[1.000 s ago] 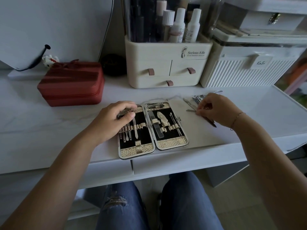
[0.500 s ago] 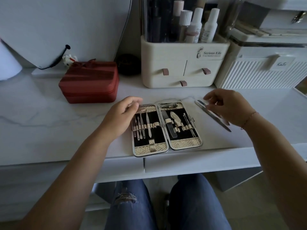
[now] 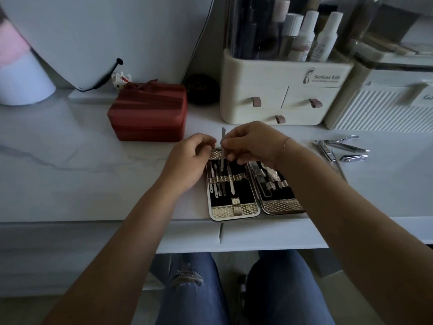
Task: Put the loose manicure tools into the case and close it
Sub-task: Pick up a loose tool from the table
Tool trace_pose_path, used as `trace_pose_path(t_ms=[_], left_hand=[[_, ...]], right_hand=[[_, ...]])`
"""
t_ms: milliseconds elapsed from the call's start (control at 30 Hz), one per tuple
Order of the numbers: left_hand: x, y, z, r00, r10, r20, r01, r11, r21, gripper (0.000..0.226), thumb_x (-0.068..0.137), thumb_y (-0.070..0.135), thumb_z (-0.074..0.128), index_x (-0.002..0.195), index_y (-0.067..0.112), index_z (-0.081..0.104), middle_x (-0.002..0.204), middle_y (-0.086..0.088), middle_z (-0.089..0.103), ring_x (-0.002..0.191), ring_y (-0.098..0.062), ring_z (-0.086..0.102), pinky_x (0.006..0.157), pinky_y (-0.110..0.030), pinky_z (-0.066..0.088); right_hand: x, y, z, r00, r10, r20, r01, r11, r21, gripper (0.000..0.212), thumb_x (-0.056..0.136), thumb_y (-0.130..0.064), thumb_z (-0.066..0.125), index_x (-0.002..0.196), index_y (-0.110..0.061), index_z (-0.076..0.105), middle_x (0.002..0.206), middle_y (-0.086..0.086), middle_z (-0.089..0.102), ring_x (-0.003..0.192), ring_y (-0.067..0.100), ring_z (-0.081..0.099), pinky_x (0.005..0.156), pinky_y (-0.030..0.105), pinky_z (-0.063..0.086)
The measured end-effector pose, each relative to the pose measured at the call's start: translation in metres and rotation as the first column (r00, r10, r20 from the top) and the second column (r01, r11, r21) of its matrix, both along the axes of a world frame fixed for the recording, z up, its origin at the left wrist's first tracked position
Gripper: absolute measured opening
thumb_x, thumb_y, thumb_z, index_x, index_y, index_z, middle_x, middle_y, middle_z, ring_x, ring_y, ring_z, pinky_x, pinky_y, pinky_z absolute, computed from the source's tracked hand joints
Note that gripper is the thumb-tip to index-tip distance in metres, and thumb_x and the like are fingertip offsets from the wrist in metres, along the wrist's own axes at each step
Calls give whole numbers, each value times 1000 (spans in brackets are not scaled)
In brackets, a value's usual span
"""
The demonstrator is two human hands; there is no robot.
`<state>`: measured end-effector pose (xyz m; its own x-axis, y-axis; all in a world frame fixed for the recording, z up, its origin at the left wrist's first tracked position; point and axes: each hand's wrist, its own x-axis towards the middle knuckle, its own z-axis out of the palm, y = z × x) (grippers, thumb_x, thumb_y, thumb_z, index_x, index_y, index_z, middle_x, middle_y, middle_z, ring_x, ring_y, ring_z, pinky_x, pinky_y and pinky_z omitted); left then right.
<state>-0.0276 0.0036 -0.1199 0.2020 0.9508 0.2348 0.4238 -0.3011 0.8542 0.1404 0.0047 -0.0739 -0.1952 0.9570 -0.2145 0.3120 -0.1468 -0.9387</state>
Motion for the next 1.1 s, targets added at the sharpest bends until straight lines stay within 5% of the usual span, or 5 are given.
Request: trace_pose_path(t_ms=[200, 600, 767, 967, 1100], left_hand=[[0, 0, 0, 1000, -6, -31, 6, 1000, 11, 23, 93, 12, 50, 109, 20, 64, 102, 11, 64, 94, 2, 58, 74, 3, 37], [3, -1, -1, 974, -15, -225, 26, 998, 48, 34, 86, 5, 56, 118, 16, 58, 117, -3, 59, 113, -17, 52, 98, -34, 42], [6, -1, -1, 946, 115, -304, -90, 992, 94, 24, 86, 10, 59, 108, 18, 62, 112, -5, 56, 111, -22, 46, 97, -40, 38], [6, -2, 1, 950, 137, -282, -117, 989, 86, 21, 87, 10, 54, 104, 18, 62, 103, -2, 58, 106, -22, 48, 95, -40, 37], [5, -3, 1, 959, 136, -250, -119, 990, 81, 25, 90, 4, 47, 107, 16, 61, 104, 0, 58, 106, -22, 48, 95, -39, 37]], right_hand=[[1, 6, -3, 985, -6, 174, 11, 999, -31, 13, 84, -11, 66, 71, -8, 63, 48, 2, 47, 32, 6, 33, 32, 13, 25], [0, 5, 0, 968, 89, 236, -58, 989, -138, 14, 84, -11, 64, 78, 2, 63, 39, -2, 47, 26, 7, 28, 33, 12, 22], [-2, 5, 4, 901, 165, 401, -125, 984, -125, 27, 81, -21, 69, 83, 6, 66, 56, 12, 49, 36, 14, 30, 41, 20, 25], [-4, -1, 1, 882, 121, 456, -124, 992, -24, 15, 77, -17, 73, 68, -7, 66, 46, -1, 55, 30, 5, 39, 36, 14, 33], [-3, -6, -6, 851, -59, 521, -97, 959, 266, 4, 77, -19, 71, 80, -16, 69, 61, -5, 58, 48, 5, 49, 52, 20, 44]])
